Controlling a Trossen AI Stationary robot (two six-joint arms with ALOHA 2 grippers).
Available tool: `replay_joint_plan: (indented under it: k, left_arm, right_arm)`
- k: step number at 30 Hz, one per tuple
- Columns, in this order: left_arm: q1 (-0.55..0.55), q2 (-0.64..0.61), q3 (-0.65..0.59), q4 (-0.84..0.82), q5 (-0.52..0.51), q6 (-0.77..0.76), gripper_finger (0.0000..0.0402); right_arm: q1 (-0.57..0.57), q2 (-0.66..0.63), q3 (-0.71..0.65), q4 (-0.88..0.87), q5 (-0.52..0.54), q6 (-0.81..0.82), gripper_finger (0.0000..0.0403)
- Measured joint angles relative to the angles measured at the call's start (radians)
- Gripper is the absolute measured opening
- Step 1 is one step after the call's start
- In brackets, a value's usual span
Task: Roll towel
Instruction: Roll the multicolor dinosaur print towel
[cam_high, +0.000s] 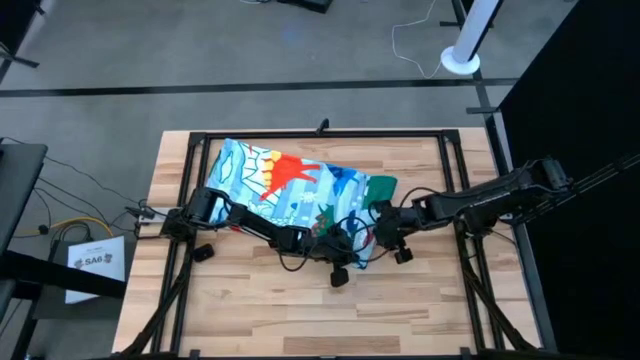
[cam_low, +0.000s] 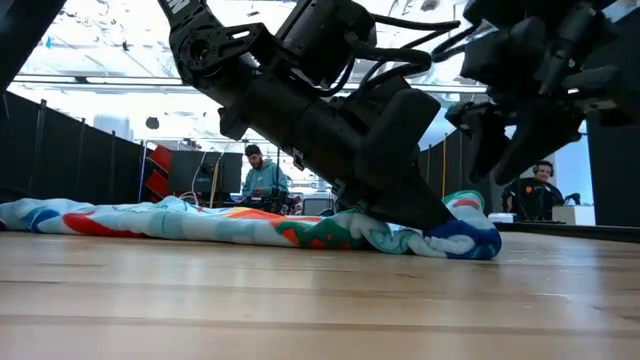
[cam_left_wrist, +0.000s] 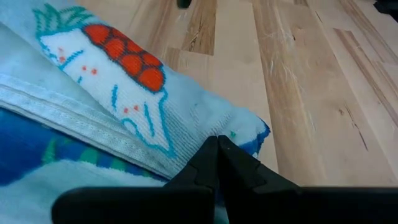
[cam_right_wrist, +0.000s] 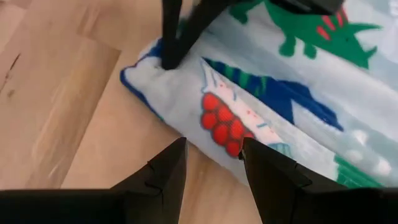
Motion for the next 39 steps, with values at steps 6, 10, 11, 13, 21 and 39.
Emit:
replay_joint_plan:
  k: [6,10,11,13,21,39]
  left_arm:
    - [0.001,0.000,0.000,0.002,-0.001,0.012,0.0000]
    - [0.004,0.000,-0.001,0.007,0.000,0.011,0.0000]
    - [0.004,0.000,-0.001,0.010,0.000,0.006,0.0000]
    - [0.004,0.001,-0.002,0.015,0.000,-0.003,0.0000]
    - [0.005,-0.013,-0.004,0.036,0.000,0.042,0.0000]
    - [0.079,-0.116,-0.007,0.067,0.006,0.230,0.0000]
  right_arm:
    - [0.040,0.062,0.002,0.095,-0.007,0.069,0.0128]
    - [0.060,0.149,0.002,0.172,-0.007,0.212,0.0100]
    - [0.067,0.167,0.002,0.185,-0.007,0.248,0.0091]
    - [0.082,0.192,0.002,0.216,-0.004,0.304,0.0069]
    - [0.117,0.266,0.002,0.225,0.057,0.369,0.0002]
    - [0.107,0.277,0.002,0.209,0.061,0.397,0.0000]
